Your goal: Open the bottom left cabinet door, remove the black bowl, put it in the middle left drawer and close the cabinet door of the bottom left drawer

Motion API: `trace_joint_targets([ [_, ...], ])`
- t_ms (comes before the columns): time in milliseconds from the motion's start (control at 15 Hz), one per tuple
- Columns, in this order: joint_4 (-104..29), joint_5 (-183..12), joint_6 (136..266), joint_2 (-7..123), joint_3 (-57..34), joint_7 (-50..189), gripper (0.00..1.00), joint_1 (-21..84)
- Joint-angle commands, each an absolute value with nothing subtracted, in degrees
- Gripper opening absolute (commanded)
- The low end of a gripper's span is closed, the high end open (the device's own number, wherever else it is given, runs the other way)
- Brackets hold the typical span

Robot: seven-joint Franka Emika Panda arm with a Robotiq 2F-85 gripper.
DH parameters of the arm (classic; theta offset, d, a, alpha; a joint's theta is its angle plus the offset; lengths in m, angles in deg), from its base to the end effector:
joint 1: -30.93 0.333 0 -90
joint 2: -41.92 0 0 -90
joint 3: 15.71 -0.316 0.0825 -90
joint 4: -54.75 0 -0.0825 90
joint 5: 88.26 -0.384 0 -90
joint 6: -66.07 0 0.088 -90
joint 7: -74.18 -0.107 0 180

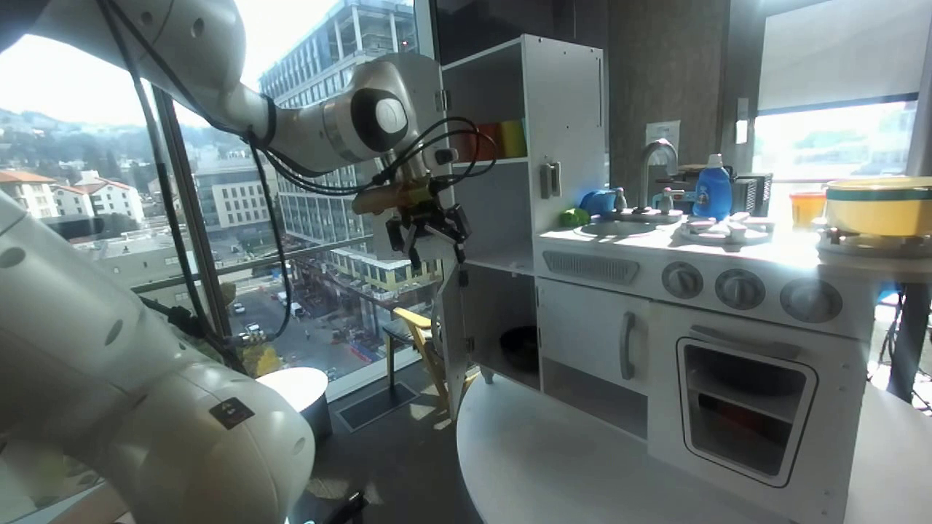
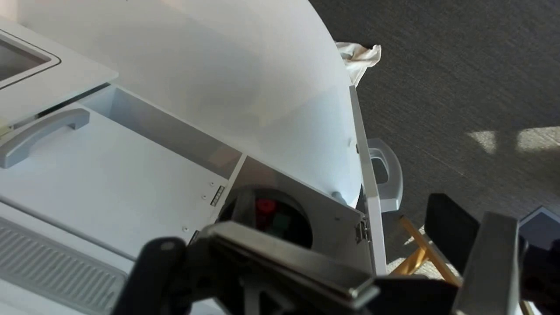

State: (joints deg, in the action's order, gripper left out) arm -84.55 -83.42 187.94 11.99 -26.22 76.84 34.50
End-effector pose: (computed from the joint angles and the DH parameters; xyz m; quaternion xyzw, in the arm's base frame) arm 0.4010 0.1031 0.5098 0.9788 0.1554 0.1111 0.0738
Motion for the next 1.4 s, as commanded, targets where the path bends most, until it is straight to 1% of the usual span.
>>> trace_joint_targets([
  [0, -84.1, -81.2, 193.6, 15.4, -25.5, 75.0, 1.0, 35.2],
  [400, -88.1, -79.1, 206.6, 24.8, -24.4, 69.2, 1.0, 32.1],
  [667, -88.6, -70.6, 213.0, 31.3, -24.0, 60.8, 1.0, 27.5],
  [867, -88.0, -64.3, 213.7, 33.8, -22.2, 54.0, 1.0, 24.7],
  [1333, -87.1, -63.5, 215.3, 36.1, -16.1, 49.8, 1.0, 22.3],
])
